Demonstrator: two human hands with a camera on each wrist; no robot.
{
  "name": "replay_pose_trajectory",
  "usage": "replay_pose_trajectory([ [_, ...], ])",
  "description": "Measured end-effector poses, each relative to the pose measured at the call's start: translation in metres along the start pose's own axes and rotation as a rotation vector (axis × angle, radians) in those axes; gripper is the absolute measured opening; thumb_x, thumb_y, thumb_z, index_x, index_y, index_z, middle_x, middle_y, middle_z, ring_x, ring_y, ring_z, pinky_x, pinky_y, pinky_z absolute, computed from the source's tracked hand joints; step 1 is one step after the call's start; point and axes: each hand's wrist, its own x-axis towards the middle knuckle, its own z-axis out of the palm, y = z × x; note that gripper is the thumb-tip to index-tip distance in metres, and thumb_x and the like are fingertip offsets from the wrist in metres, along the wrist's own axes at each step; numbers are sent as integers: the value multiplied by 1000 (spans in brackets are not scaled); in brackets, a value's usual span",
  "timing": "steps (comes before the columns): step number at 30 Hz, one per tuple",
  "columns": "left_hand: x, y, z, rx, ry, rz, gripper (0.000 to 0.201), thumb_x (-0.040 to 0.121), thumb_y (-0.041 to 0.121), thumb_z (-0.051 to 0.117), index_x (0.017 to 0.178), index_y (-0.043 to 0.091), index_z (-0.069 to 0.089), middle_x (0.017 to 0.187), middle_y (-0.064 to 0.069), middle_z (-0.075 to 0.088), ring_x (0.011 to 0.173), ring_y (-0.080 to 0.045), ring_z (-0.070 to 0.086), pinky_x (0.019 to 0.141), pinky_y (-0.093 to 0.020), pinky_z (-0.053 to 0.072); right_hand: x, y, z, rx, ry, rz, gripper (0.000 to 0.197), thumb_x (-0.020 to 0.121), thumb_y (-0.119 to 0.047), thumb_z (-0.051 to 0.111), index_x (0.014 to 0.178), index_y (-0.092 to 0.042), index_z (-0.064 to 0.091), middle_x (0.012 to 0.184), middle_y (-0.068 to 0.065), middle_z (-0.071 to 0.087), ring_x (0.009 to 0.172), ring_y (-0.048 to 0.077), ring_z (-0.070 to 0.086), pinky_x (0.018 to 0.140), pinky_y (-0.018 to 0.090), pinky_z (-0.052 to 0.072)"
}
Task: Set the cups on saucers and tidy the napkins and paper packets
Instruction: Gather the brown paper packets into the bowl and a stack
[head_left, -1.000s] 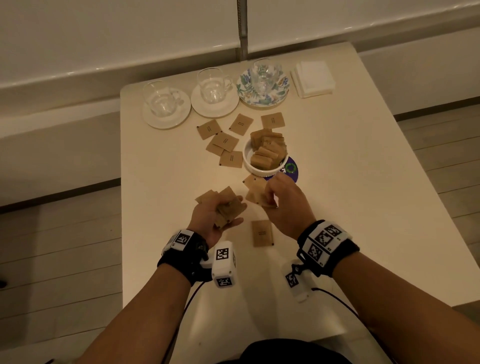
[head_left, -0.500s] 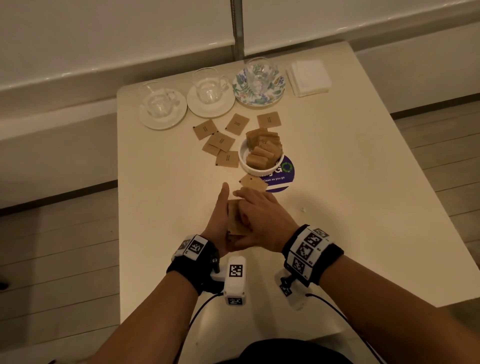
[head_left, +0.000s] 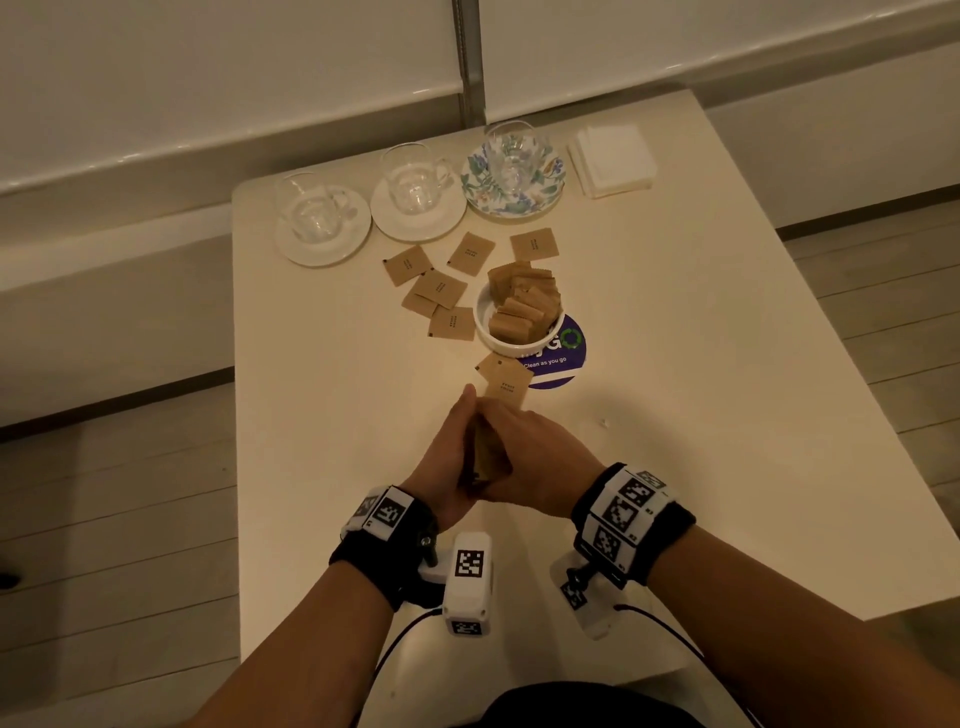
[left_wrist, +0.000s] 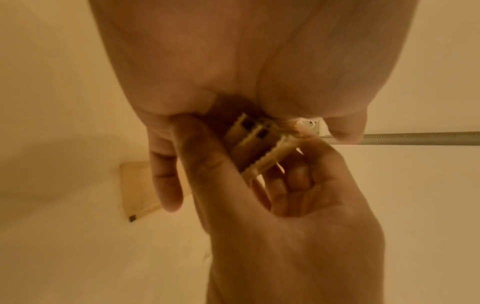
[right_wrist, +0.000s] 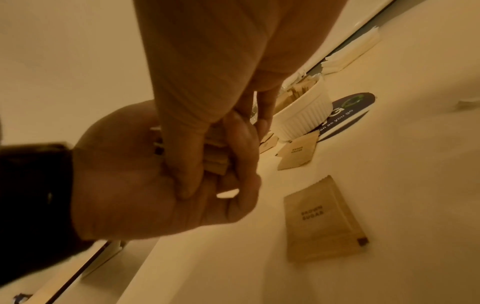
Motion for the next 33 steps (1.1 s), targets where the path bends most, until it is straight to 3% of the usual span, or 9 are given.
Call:
replay_pose_trajectory([
  [3, -2, -2, -3, -54, -7, -48, 79, 73, 71, 50, 133, 19, 56, 126, -11, 66, 116, -26, 64, 90, -41, 55, -4, -1, -4, 55, 0, -17, 79, 72, -40, 83, 137, -27, 39, 127, -6, 56, 107, 13, 54, 86, 22, 46],
  [7, 1, -2, -6, -106, -53, -18, 71, 78, 63, 53, 131, 15, 56, 124, -12, 67, 112, -26, 66, 77, -36, 58, -4, -2, -8, 67, 55, -61, 68, 75, -34, 81, 133, -24, 46, 121, -5, 59, 100, 10, 53, 78, 13, 38],
  [10, 7, -2, -4, -67, -80, 20, 67, 72, 55, 68, 125, 15, 56, 117, -9, 70, 107, -22, 68, 75, -33, 58, -2, -6, -11, 59, 81, -91, 74, 74, -32, 82, 138, -22, 46, 128, -4, 58, 113, 13, 53, 92, 21, 43],
  [14, 12, 2, -8, -78, -71, 60, 41, 73, 43, 78, 97, 14, 62, 77, -3, 67, 68, -16, 66, 59, -30, 54, -2, 10, -17, 25, 66, 6, 105, 63, -44, 87, 148, -25, 30, 147, -4, 42, 132, 15, 39, 110, 34, 33],
  [18, 11, 9, -25, -132, 74, 74, 28, 76, 45, 65, 79, 20, 52, 59, 6, 45, 49, -8, 43, 49, -24, 43, -5, 38, -6, -221, -2, 327, 78, 74, -50, 76, 139, -25, 42, 136, -1, 47, 122, 22, 45, 104, 40, 36],
  [22, 13, 10, -31, -84, 228, 75, 30, 88, 30, 66, 72, 23, 42, 54, 5, 36, 45, -9, 31, 41, -22, 33, -2, 41, 29, -423, 28, 283, 64, 76, -59, 69, 124, -22, 49, 121, 0, 52, 107, 21, 48, 91, 37, 41],
  [25, 14, 12, -31, -85, 255, 67, 30, 95, 25, 60, 71, 22, 43, 55, 4, 35, 45, -9, 31, 41, -22, 32, 7, 42, 35, -386, 0, 300, 54, 78, -52, 71, 118, -22, 51, 114, 0, 55, 99, 19, 50, 85, 35, 41],
  [29, 12, 17, -29, -83, 256, 110, 16, 94, 21, 61, 79, 18, 56, 64, 0, 54, 53, -13, 49, 52, -27, 46, 13, 44, 27, -194, -157, 370, 34, 84, -38, 70, 111, -22, 56, 110, 1, 57, 95, 18, 53, 81, 31, 46],
  [33, 13, 20, -28, 39, 323, 231, 14, 93, 24, 65, 82, 18, 58, 72, -2, 61, 68, -18, 58, 67, -34, 50, 11, 43, 4, 180, 16, 430, 29, 85, -23, 65, 113, -20, 56, 101, -3, 59, 89, 17, 57, 68, 23, 41],
])
